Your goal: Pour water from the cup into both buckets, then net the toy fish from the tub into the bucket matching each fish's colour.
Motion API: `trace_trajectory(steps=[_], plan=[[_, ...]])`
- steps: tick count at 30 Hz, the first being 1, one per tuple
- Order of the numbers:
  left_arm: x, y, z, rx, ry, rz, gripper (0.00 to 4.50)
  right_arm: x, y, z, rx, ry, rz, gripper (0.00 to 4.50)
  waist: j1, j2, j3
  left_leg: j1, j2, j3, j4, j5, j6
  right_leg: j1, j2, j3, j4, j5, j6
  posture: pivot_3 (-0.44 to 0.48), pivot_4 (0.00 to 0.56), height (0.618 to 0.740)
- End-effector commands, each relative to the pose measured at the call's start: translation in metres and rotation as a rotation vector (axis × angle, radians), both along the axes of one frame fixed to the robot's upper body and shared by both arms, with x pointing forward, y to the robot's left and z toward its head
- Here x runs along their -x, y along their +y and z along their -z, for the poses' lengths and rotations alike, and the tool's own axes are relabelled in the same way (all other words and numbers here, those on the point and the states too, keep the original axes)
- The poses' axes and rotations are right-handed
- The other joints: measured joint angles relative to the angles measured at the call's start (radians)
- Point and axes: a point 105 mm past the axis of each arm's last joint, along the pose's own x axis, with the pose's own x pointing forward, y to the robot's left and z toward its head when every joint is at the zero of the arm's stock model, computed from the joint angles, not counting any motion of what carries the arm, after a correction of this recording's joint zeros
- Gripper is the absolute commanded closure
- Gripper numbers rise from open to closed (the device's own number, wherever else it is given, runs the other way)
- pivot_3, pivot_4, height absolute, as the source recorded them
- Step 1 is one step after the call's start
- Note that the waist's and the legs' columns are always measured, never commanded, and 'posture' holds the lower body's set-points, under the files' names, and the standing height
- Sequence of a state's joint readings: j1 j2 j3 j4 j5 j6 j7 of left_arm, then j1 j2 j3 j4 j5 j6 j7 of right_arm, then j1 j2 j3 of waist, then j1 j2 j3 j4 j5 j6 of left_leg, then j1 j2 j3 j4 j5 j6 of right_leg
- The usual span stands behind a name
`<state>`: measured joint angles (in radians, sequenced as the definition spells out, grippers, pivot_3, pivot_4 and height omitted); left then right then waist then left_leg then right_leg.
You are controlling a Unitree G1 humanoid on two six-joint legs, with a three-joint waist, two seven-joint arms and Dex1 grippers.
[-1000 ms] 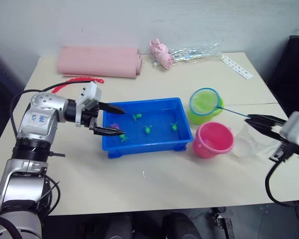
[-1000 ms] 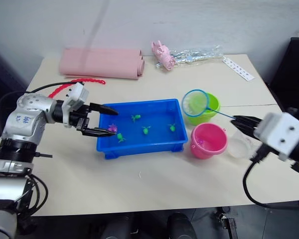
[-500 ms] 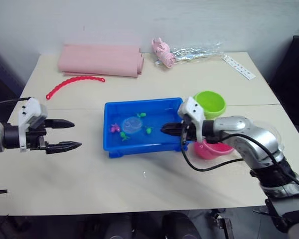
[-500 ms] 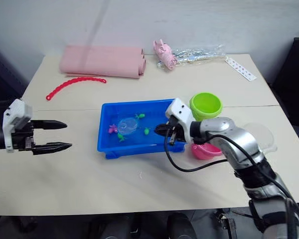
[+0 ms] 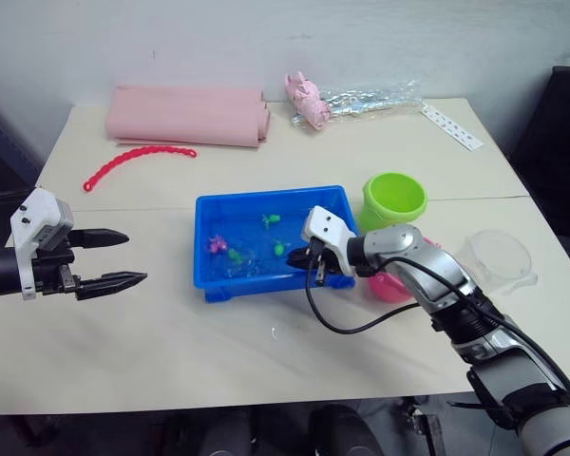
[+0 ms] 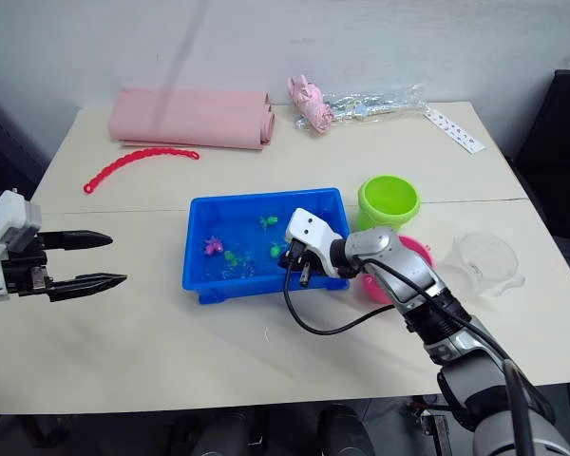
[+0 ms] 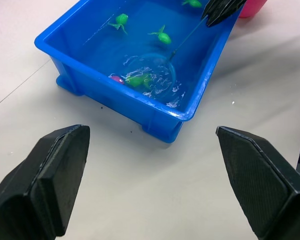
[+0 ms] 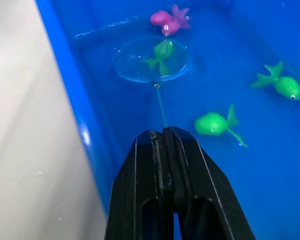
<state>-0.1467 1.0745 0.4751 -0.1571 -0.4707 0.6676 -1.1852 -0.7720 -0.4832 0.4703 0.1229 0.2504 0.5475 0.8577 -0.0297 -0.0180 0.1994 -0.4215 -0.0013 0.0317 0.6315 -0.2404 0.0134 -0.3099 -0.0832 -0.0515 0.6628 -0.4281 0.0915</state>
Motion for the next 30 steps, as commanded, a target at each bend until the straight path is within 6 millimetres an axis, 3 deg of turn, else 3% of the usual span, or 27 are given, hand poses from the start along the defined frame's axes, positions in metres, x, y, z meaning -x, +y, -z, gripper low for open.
trace_trajectory(steps=[1,8,15,30], plan=[[0.000,-0.005,-0.018,-0.021,-0.066,0.015,0.07,-0.012,0.009,-0.015,-0.046,-0.061,0.015,4.50,-0.002,0.000,0.000,0.000,0.000,0.000,0.000,0.000,0.000,0.000,0.000,0.000,0.000,0.000,0.000,0.000,0.150,0.740],[-0.006,-0.010,-0.020,-0.012,-0.079,0.031,0.07,-0.023,0.015,-0.024,-0.096,-0.085,0.046,4.50,-0.002,0.000,0.000,0.000,0.000,0.000,-0.001,0.000,-0.001,-0.001,0.001,0.000,0.000,0.000,0.000,0.000,0.150,0.740],[-0.013,-0.016,-0.018,0.007,-0.085,0.049,0.07,-0.016,0.007,-0.033,-0.094,-0.102,0.029,4.50,-0.001,0.000,0.000,0.000,0.000,0.001,-0.001,0.000,-0.001,-0.002,0.001,0.001,0.000,0.000,0.000,0.000,0.150,0.740],[-0.020,-0.021,-0.028,0.008,-0.115,0.089,0.07,-0.016,-0.008,-0.016,0.001,-0.126,0.033,4.50,-0.001,0.000,0.000,0.000,0.001,0.003,-0.002,0.000,-0.001,-0.003,0.001,0.002,0.001,0.000,0.000,0.000,0.150,0.740]])
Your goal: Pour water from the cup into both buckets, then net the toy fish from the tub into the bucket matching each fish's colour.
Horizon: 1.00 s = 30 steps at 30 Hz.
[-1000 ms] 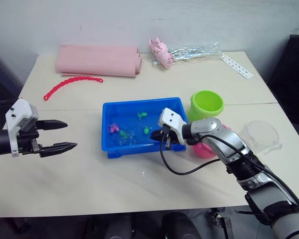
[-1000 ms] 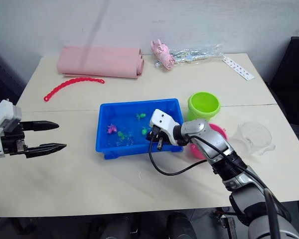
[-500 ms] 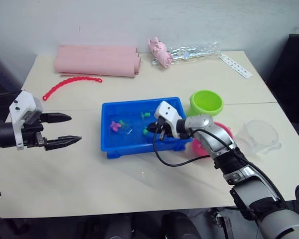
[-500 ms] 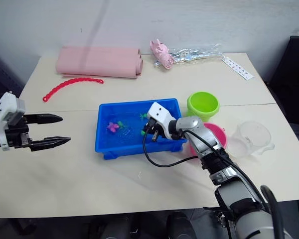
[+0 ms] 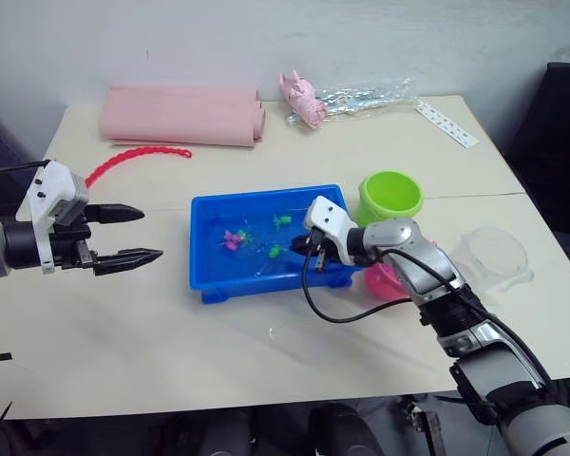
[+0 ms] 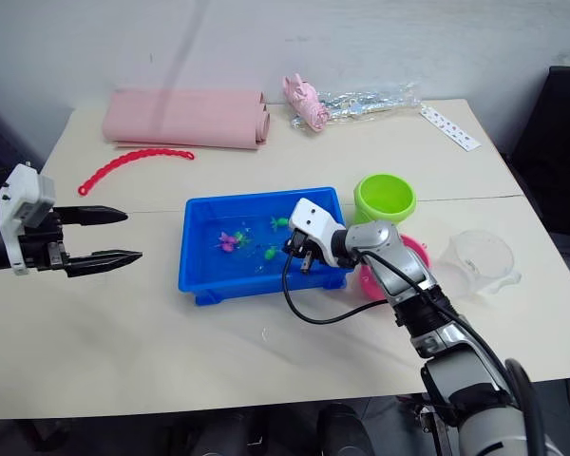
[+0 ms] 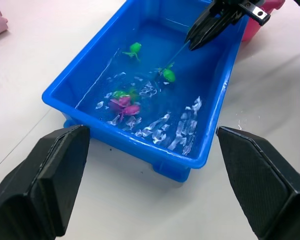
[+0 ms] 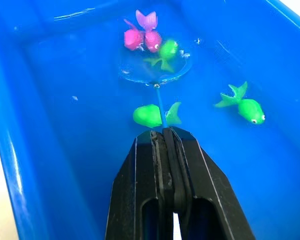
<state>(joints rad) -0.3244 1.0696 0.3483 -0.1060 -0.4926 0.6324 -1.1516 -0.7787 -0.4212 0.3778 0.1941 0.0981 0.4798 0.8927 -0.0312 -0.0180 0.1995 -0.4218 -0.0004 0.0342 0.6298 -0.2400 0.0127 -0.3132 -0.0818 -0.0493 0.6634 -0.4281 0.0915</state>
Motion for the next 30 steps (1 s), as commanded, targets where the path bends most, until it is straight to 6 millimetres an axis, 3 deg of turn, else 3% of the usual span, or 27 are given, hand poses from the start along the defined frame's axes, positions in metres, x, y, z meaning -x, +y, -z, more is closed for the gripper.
trace_trajectory(steps=[1,15,24,30], plan=[[0.001,0.000,-0.010,-0.007,-0.035,0.018,0.07,0.001,-0.001,-0.010,-0.005,-0.043,-0.018,4.50,0.000,0.000,0.000,0.000,0.000,0.000,0.000,0.000,0.000,0.000,0.000,0.000,0.000,0.000,0.000,0.000,0.150,0.740],[-0.003,-0.003,-0.007,-0.007,-0.042,0.041,0.07,-0.003,-0.032,-0.027,0.033,-0.130,0.037,4.50,0.002,0.000,0.000,0.000,0.000,0.000,0.000,0.000,0.000,0.000,0.000,0.000,0.000,0.000,0.000,0.000,0.150,0.740],[-0.005,-0.006,-0.007,-0.005,-0.046,0.051,0.07,-0.003,-0.028,-0.025,0.013,-0.121,0.045,4.50,0.001,0.000,0.000,0.000,0.000,0.001,0.000,0.000,0.000,0.000,0.000,0.000,0.000,0.000,0.000,0.000,0.150,0.740],[-0.006,-0.007,-0.006,-0.003,-0.045,0.056,0.07,-0.004,-0.011,-0.022,0.010,-0.124,0.020,4.50,0.000,0.000,0.000,0.000,0.000,0.001,0.000,0.000,0.000,0.000,0.000,0.000,0.000,0.000,0.000,0.000,0.150,0.740]])
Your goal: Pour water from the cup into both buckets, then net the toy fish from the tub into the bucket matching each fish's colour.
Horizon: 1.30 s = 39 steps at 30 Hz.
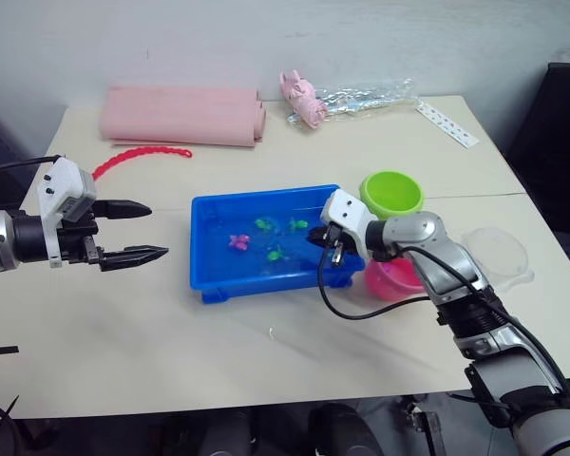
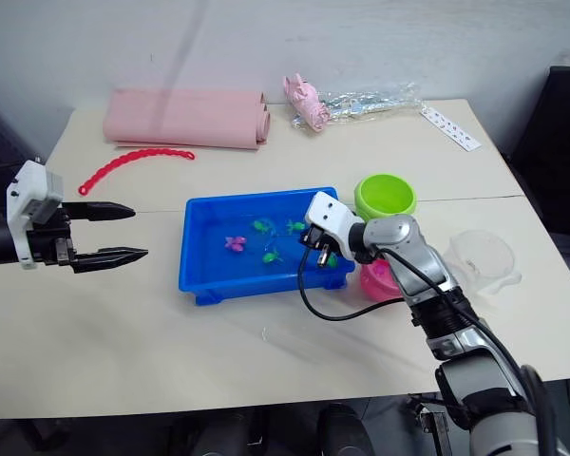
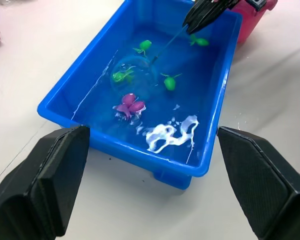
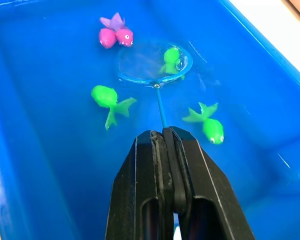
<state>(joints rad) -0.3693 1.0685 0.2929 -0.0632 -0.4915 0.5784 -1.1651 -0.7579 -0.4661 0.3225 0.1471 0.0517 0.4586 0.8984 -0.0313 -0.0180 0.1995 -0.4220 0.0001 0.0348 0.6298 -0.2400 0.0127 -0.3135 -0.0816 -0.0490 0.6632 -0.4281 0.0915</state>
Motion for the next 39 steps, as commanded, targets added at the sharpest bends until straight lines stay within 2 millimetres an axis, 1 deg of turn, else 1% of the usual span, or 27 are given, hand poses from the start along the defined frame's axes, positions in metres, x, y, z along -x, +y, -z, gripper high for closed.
trace_trajectory(steps=[1,6,13,18,24,31,34,39], plan=[[0.000,-0.002,-0.007,0.005,-0.031,0.014,0.07,0.000,0.012,-0.010,-0.013,-0.045,-0.029,4.50,0.000,0.000,0.000,0.000,0.000,0.000,0.000,0.000,0.000,0.000,0.000,0.000,0.000,0.000,0.000,0.000,0.150,0.740],[0.000,-0.001,-0.008,0.003,-0.032,0.011,0.07,-0.002,0.014,-0.015,-0.032,-0.045,-0.033,4.50,0.001,0.000,0.000,0.000,0.000,0.000,0.000,0.000,0.000,0.000,0.000,0.000,0.000,0.000,0.000,0.000,0.150,0.740],[0.001,0.000,-0.007,0.005,-0.031,0.008,0.07,0.002,0.016,-0.019,-0.070,-0.006,-0.040,4.50,0.001,0.000,0.000,0.000,0.000,0.000,0.000,0.000,0.000,0.000,0.000,0.000,0.000,0.000,0.000,0.000,0.150,0.740],[0.000,0.000,-0.007,0.008,-0.035,0.008,0.07,0.001,0.019,-0.014,-0.034,-0.014,-0.059,4.50,0.001,0.000,0.000,0.000,0.000,0.000,0.000,0.000,0.000,0.000,0.000,0.000,0.000,0.000,0.000,0.000,0.150,0.740],[0.001,0.001,-0.007,0.002,-0.032,0.004,0.07,-0.005,0.030,-0.010,-0.011,-0.029,-0.078,4.50,-0.002,0.000,0.000,0.000,0.000,0.000,0.000,0.000,0.000,-0.001,0.000,0.000,0.001,0.000,0.000,0.000,0.150,0.740],[0.004,0.011,-0.006,-0.018,-0.021,-0.021,0.07,0.002,0.045,-0.003,0.012,-0.035,-0.142,4.50,-0.001,0.000,0.000,0.000,0.000,0.000,0.000,0.000,0.000,-0.001,0.000,0.000,0.001,0.000,0.000,0.000,0.150,0.740],[0.006,0.015,-0.005,-0.035,-0.014,-0.028,0.07,0.004,0.047,-0.007,-0.005,-0.036,-0.148,4.50,-0.002,0.000,0.000,0.000,0.000,0.000,0.000,0.000,0.000,-0.001,0.000,0.000,0.001,0.000,0.000,0.000,0.150,0.740],[0.006,0.017,-0.004,-0.037,-0.014,-0.036,0.07,0.001,0.044,-0.016,-0.044,-0.046,-0.124,4.50,-0.001,0.000,0.000,0.000,0.000,0.000,0.000,0.000,0.000,-0.002,0.000,0.000,0.001,0.000,0.000,0.000,0.150,0.740]])
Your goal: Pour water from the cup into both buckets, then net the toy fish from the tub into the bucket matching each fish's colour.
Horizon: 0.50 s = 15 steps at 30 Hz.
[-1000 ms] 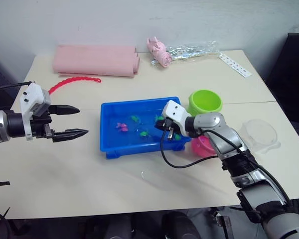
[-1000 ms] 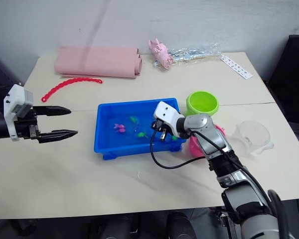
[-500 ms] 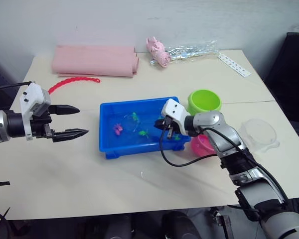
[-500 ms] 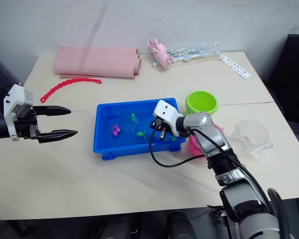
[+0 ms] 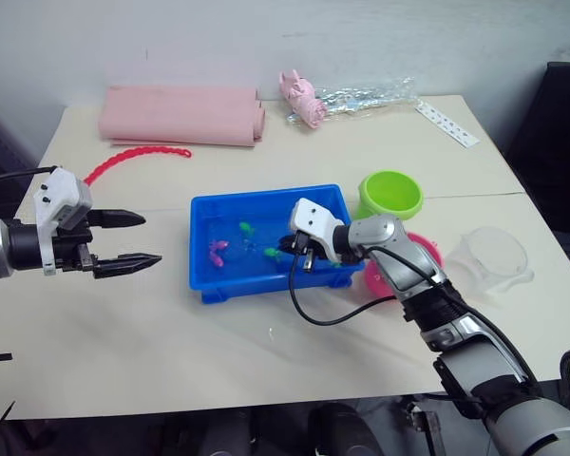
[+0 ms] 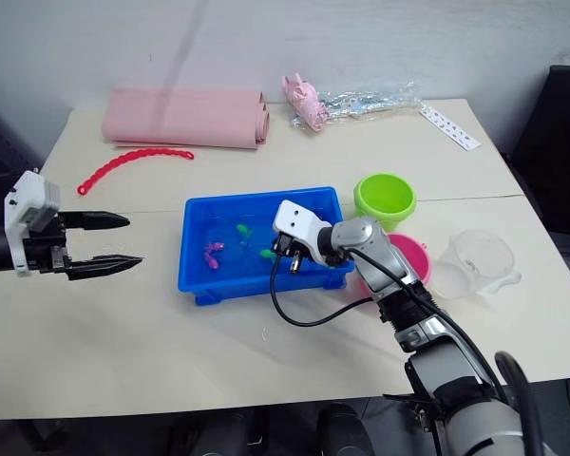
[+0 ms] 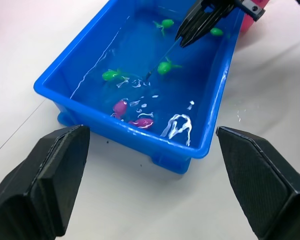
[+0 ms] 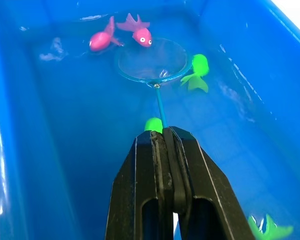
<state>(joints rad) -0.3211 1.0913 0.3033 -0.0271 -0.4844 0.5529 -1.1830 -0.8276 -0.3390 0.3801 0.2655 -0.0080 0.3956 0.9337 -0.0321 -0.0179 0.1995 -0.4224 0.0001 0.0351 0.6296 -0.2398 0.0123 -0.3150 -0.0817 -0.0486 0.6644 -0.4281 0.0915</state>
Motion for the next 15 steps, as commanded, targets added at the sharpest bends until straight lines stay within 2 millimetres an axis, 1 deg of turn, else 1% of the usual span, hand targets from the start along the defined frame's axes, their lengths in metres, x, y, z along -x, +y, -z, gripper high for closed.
trace_trajectory(steps=[1,5,11,15], plan=[[0.003,0.004,-0.014,-0.023,-0.054,-0.007,0.07,0.000,0.002,-0.025,-0.064,-0.057,-0.005,4.50,0.000,0.000,0.000,0.000,0.000,0.000,0.000,0.000,0.000,0.000,0.000,0.000,0.000,0.000,0.000,0.000,0.150,0.740],[0.002,0.003,-0.013,-0.019,-0.056,-0.007,0.07,0.001,0.003,-0.025,-0.112,0.011,0.010,4.50,0.001,0.000,0.000,0.000,0.000,0.000,0.000,0.000,0.000,0.000,0.000,0.000,0.000,0.000,0.000,0.000,0.150,0.740],[0.000,0.003,-0.014,-0.018,-0.060,-0.005,0.07,0.011,0.004,-0.024,-0.155,0.111,0.007,4.50,0.000,0.000,0.000,0.000,0.000,0.000,0.000,0.000,0.000,0.000,0.000,0.000,0.000,0.000,0.000,0.000,0.150,0.740],[-0.002,0.000,-0.017,0.007,-0.065,0.014,0.07,0.020,-0.002,-0.036,-0.214,0.139,0.007,4.50,0.001,0.000,0.000,0.000,0.000,0.000,0.000,0.000,0.000,0.000,0.000,0.000,0.000,0.000,0.000,0.000,0.150,0.740]])
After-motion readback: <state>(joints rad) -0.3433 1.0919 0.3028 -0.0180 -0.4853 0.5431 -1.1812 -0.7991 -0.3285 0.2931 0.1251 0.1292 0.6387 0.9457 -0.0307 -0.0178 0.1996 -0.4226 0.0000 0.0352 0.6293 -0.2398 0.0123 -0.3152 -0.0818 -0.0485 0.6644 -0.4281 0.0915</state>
